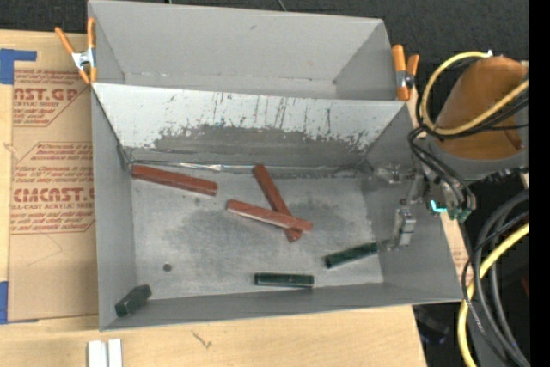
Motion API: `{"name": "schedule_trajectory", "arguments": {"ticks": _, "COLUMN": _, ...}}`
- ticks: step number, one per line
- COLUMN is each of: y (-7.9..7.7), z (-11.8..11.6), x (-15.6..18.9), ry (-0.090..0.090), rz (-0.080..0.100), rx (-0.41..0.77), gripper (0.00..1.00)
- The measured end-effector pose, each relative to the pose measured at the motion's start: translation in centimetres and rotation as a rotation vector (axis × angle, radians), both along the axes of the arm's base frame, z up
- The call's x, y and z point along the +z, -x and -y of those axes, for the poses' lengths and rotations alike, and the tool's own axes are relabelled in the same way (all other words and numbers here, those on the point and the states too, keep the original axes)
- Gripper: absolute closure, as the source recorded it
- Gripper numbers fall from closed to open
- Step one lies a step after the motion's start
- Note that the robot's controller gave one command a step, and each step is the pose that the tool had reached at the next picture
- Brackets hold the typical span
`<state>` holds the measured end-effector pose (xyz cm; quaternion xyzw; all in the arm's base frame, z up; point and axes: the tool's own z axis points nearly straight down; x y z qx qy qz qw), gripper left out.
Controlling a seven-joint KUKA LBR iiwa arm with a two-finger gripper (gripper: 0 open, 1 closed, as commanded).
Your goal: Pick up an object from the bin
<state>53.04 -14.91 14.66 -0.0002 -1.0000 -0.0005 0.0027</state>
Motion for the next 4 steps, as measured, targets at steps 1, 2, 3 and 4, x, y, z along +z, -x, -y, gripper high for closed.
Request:
{"name": "schedule_trajectory", "arguments": {"ticks": 1, "y": -0.2, "z": 0.0, "x": 0.3, "ry": 0.002, "rz": 0.007, "rx": 0.001, "gripper": 0.00}}
{"name": "schedule_trajectory", "arguments": {"ticks": 2, "y": 3.8, "z": -2.2, "x": -7.8, "ry": 0.000, "rz": 0.004, "rx": 0.192, "gripper": 1.00}}
{"name": "schedule_trajectory", "arguments": {"ticks": 3, "y": 3.8, "z": -2.2, "x": -7.8, "ry": 0.000, "rz": 0.004, "rx": 0.192, "gripper": 1.00}}
{"name": "schedule_trajectory", "arguments": {"ticks": 4, "y": 3.6, "z": -2.4, "x": 10.3, "ry": 0.003, "rz": 0.013, "rx": 0.161, "gripper": 1.00}}
